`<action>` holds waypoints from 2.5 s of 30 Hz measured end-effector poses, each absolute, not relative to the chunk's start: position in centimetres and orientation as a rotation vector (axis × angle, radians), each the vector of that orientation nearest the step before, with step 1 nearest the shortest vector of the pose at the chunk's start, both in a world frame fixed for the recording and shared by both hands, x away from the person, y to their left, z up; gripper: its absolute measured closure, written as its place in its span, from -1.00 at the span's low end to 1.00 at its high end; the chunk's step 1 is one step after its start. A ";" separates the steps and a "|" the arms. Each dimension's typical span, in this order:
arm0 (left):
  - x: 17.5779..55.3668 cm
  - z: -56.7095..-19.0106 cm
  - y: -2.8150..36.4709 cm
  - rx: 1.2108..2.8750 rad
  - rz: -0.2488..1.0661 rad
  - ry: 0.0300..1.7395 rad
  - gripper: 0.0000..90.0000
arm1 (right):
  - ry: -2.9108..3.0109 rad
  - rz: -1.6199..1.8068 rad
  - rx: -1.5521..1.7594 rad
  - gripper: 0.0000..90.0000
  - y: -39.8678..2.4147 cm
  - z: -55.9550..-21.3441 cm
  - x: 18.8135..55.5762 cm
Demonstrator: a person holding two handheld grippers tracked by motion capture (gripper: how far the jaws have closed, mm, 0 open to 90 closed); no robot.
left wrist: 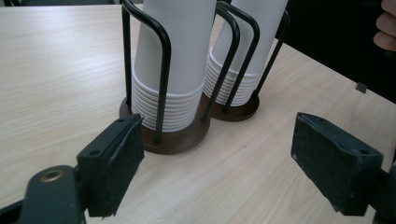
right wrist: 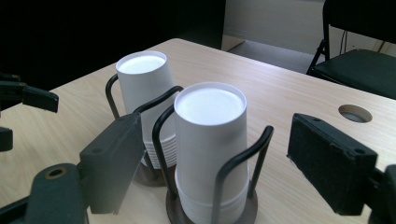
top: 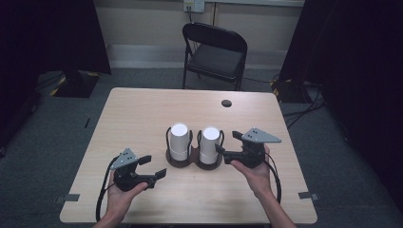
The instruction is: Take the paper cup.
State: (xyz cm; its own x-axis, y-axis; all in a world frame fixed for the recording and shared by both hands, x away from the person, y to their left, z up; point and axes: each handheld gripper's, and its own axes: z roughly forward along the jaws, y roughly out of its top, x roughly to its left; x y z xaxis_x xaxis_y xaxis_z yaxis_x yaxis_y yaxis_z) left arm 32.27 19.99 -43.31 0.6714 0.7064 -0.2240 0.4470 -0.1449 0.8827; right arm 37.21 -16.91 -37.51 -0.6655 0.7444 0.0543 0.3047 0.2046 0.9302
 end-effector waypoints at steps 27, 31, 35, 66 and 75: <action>32.3 -43.5 20.0 1.793 0.291 0.935 -0.61 | 2.191 1.473 0.914 -0.52 -13.6 -38.7 42.1; 32.4 -43.5 20.0 1.796 0.291 0.938 -0.60 | 2.199 1.451 0.912 -0.50 -13.3 -39.3 42.4; 32.4 -43.5 20.0 1.799 0.290 0.939 -0.60 | 2.219 1.434 0.904 -0.46 -13.1 -39.6 42.6; 32.4 -43.5 20.1 1.796 0.285 0.943 -0.58 | 2.218 1.391 0.909 -0.25 -12.7 -39.9 42.7; 32.4 -43.6 20.2 1.790 0.276 0.946 -0.56 | 2.208 1.410 0.903 -0.24 -12.9 -39.6 42.7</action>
